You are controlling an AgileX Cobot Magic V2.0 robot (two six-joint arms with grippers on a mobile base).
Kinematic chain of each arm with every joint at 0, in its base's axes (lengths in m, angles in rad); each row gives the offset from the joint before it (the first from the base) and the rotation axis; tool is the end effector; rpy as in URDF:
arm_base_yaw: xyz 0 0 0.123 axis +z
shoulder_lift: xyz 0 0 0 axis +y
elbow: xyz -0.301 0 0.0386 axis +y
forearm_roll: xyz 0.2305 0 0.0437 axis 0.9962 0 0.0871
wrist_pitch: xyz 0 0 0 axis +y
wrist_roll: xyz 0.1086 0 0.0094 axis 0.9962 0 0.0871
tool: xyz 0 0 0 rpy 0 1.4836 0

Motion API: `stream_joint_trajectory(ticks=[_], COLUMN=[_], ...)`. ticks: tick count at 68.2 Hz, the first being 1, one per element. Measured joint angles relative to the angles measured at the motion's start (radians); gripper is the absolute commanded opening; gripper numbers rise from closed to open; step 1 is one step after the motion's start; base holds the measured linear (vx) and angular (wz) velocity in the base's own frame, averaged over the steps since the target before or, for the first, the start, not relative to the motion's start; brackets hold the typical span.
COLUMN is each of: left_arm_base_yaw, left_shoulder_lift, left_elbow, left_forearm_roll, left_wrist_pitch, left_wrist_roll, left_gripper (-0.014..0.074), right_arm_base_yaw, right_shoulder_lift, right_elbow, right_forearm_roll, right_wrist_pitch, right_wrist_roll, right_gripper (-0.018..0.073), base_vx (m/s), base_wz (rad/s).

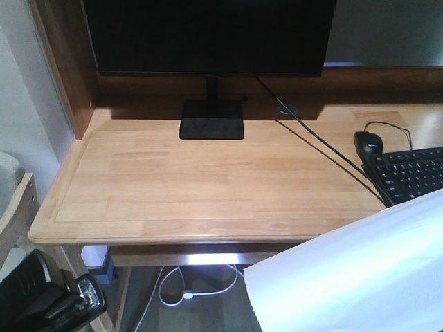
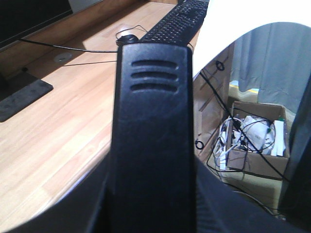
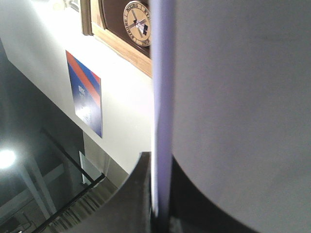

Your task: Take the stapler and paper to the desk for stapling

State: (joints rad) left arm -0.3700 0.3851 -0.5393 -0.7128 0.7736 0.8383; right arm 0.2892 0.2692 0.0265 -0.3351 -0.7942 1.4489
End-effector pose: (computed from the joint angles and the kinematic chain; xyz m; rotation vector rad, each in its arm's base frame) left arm 0.0249 -0.0631 0.3131 0.9152 1.7281 -0.5214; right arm 0.0342 0.0368 0.2708 0.2821 1.1091 1.4703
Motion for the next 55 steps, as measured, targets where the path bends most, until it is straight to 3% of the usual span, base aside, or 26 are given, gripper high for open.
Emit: stream_joint_trajectory(ticks=[55], left_arm_base_yaw=[0.000], left_shoulder_lift=[0.000], left_elbow=[0.000], left_forearm_roll=[0.000], left_wrist_pitch=[0.000], left_wrist_roll=[0.000], left_gripper=[-0.0006], right_arm_base_yaw=[0.000], right_shoulder_lift=[0.000], right_elbow=[0.000], right_forearm_roll=[0.000], right_wrist_pitch=[0.000], right_wrist_roll=[0.000], right_gripper=[-0.0003], base_vx=[0.10], base_wz=[0.02])
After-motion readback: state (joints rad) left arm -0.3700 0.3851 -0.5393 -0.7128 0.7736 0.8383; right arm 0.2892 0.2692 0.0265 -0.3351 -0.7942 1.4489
